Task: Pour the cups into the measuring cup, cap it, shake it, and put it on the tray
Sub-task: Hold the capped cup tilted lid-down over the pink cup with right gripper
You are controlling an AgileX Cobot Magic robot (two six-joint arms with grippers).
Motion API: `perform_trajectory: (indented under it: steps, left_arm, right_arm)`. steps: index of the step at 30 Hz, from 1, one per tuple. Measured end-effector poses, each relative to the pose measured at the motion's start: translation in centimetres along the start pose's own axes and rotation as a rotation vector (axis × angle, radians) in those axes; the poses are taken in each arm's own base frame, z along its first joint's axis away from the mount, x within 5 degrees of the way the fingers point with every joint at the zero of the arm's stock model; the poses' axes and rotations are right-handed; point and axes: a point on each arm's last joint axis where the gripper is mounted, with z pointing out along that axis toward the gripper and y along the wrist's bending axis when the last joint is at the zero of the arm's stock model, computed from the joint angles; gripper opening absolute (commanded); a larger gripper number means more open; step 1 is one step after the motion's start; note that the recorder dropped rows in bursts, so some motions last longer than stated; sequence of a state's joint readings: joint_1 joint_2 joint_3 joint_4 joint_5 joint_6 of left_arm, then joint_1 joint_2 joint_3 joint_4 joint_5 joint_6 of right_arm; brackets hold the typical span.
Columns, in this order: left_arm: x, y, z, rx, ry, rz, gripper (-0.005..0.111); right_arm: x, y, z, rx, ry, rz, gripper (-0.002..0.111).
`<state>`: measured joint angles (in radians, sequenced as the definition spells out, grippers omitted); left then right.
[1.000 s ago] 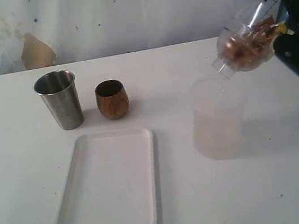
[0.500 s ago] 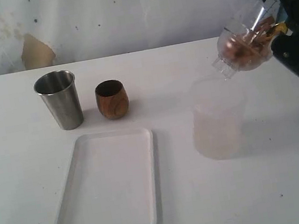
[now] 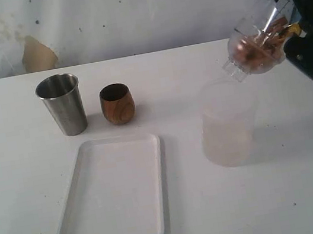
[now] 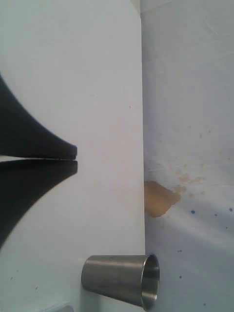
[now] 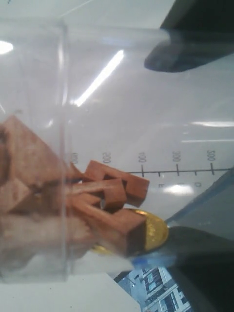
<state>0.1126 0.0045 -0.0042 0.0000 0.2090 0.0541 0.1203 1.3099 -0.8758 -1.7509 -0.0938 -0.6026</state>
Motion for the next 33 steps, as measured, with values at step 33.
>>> perform_trajectory:
  steps: [33]
  left_arm:
    - [0.00,0.00,0.00,0.000,0.000,0.000,0.001]
  right_arm:
    - [0.00,0.00,0.00,0.000,0.000,0.014,0.000]
